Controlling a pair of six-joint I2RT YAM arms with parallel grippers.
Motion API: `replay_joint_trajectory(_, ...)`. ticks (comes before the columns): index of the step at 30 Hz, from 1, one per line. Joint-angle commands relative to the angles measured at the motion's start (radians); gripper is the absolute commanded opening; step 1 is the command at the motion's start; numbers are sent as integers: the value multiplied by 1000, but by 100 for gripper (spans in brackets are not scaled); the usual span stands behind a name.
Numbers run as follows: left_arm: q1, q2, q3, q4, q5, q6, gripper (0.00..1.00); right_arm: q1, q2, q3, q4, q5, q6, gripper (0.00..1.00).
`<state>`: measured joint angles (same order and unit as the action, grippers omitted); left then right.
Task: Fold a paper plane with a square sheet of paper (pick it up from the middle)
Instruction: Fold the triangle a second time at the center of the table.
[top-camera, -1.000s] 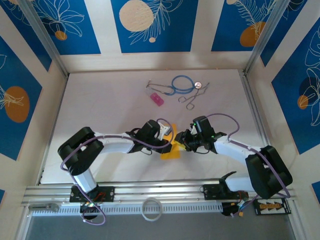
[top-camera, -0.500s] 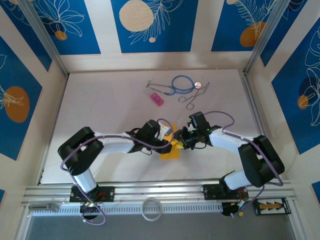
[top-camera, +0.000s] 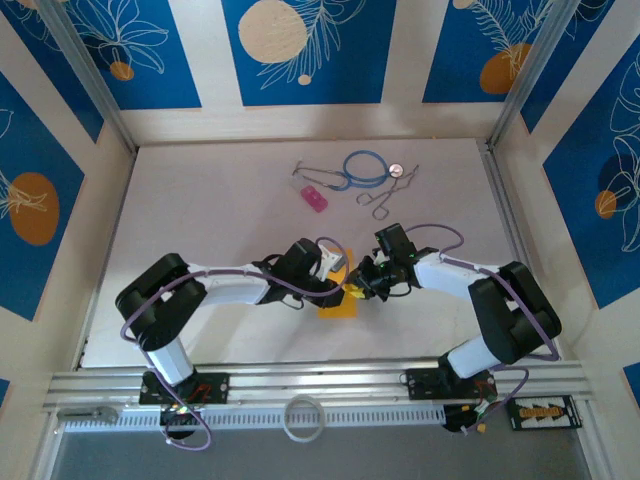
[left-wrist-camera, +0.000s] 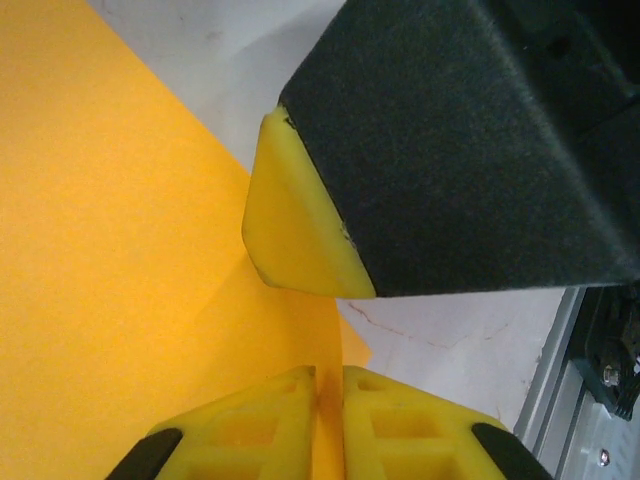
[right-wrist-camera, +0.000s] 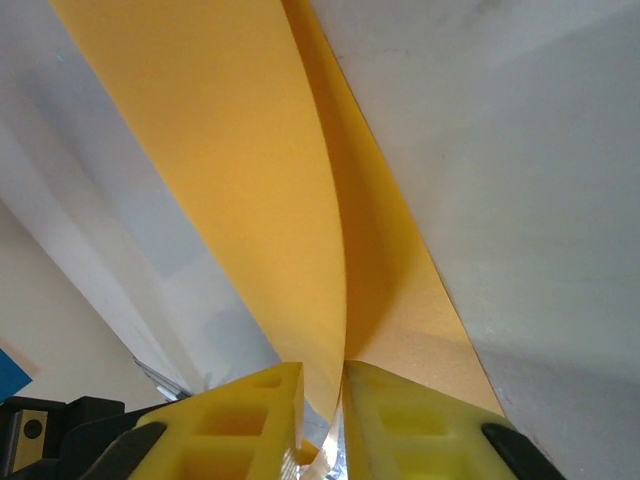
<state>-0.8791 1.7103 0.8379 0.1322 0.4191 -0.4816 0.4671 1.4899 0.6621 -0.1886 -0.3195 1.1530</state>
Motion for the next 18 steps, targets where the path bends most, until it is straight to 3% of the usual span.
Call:
replay_joint_trajectory(1,11,-14,35,-42,15,47,15,-4,15,26,-35,-29,-16,16)
replay_joint_trajectory(7,11,-19,56,-96,16,88,19,-5,18,30,-45,-24,-26,8)
replay_joint_trajectory(18,12,-40,75,-154,30,130,20,-4,26,33,-48,-23,-36,5)
